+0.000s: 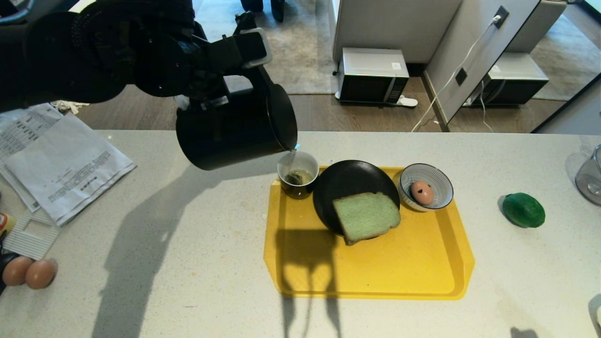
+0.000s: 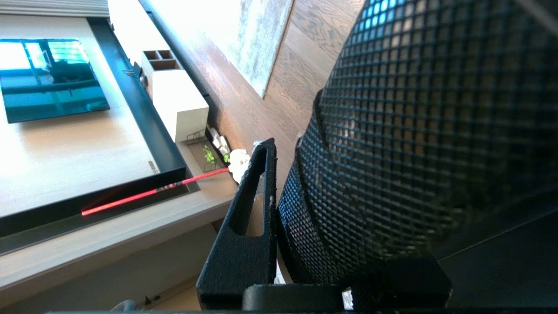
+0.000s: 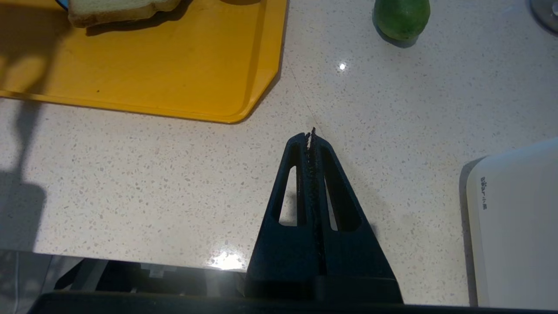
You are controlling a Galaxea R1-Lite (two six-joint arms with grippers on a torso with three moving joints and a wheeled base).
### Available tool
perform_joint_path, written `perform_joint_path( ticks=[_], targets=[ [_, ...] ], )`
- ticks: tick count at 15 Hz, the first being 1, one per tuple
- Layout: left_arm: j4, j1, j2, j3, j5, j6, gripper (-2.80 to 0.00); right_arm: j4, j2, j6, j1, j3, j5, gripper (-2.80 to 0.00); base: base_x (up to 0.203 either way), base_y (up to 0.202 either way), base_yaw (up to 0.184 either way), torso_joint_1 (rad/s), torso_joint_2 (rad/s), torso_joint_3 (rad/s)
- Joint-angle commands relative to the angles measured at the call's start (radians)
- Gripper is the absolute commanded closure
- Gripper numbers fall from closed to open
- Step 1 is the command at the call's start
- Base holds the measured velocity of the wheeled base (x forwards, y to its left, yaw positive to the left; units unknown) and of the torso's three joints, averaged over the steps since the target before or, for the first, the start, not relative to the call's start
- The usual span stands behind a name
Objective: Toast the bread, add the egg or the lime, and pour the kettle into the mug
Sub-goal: Pour water into a cup
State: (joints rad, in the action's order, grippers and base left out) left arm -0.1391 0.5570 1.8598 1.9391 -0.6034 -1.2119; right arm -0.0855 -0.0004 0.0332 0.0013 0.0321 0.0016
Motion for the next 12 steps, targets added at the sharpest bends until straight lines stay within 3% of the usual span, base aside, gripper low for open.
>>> perform_joint_path(
  ticks=[1,12],
  targets=[
    [0.0,0.001,-0.012,0.0,-0.003,-0.006,0.0,0.0,0.0,0.001,0.0,0.0,0.0,0.0,0.0,0.0,0.0,0.0,0.0,0.0],
    [-0.001,0.021,0.009,0.0,-0.011,-0.006,0.0,0.0,0.0,0.002,0.0,0.0,0.0,0.0,0.0,0.0,0.0,0.0,0.0,0.0]
  ],
)
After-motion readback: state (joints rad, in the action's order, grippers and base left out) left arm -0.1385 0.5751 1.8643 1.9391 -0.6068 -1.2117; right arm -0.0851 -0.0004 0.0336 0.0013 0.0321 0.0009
